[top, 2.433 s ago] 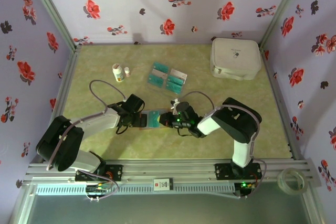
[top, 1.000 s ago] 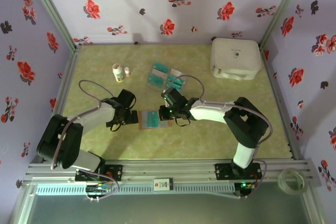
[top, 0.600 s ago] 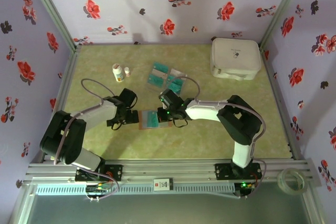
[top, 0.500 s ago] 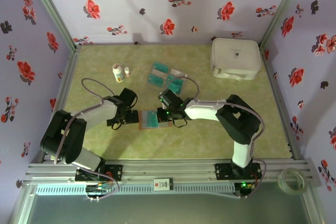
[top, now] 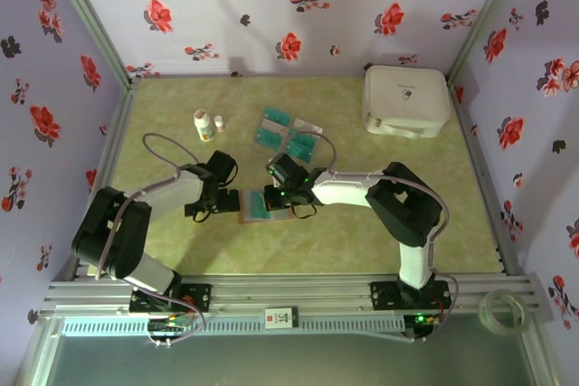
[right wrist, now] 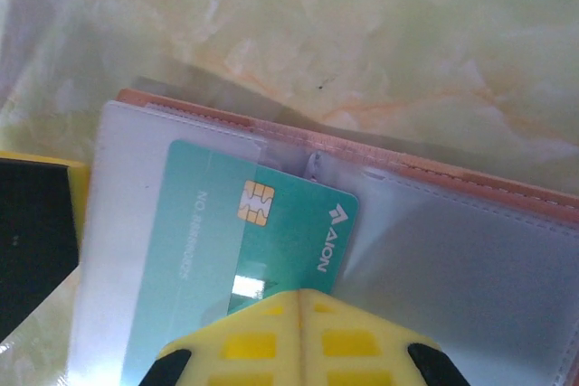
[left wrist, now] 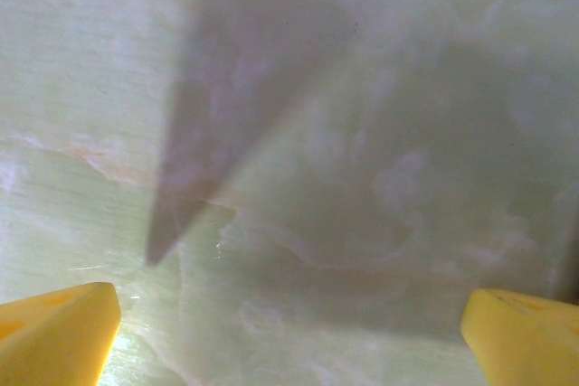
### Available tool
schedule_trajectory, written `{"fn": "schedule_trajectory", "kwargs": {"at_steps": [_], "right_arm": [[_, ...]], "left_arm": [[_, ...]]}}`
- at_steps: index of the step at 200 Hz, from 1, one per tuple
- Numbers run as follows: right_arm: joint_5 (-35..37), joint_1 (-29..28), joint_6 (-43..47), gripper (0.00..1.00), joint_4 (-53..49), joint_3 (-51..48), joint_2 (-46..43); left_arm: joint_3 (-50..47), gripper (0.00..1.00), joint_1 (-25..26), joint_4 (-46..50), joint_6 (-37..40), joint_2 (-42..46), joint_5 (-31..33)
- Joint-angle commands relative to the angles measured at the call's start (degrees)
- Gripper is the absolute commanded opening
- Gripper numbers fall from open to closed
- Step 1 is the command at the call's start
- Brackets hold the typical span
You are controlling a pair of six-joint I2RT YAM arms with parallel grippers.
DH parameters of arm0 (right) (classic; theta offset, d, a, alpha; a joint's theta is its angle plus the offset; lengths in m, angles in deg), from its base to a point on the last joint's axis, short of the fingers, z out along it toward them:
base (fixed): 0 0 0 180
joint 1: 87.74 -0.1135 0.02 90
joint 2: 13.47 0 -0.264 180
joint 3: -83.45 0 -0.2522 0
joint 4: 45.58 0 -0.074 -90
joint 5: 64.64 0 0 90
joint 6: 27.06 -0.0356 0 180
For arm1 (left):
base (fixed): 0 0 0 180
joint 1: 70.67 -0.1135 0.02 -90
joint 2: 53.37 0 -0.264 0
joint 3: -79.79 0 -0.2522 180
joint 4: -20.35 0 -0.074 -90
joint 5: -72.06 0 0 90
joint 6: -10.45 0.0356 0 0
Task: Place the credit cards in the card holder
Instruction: Insert the credit card into the card slot.
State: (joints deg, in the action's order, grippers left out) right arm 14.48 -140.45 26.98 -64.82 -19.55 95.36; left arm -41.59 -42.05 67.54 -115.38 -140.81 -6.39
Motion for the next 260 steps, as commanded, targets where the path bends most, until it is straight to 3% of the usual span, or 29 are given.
{"fn": "schedule_trajectory", "kwargs": {"at_steps": [1, 105, 191, 260], "right_arm": [[-0.73, -0.95, 0.15, 0.03, -0.59, 2.08, 1.53], [-2.68, -2.79, -0.22, 0.03, -1.38, 7.49, 5.25], [1.06, -1.86, 0.28, 0.06, -2.43, 2.08, -4.41], [0.68, -1.61, -0.08, 0.04, -0.86, 2.90, -0.15]], "left_arm": [[-0.04, 1.00, 0.56, -2.18, 0.36, -2.80, -0.25], [-0.48, 1.00, 1.20, -2.92, -0.11, -2.78, -0.49], [-1.87, 1.00, -2.79, 0.75, -0.07, 6.14, 2.51], [-1.18, 1.00, -3.07, -0.05, 0.94, 3.62, 1.53]]}}
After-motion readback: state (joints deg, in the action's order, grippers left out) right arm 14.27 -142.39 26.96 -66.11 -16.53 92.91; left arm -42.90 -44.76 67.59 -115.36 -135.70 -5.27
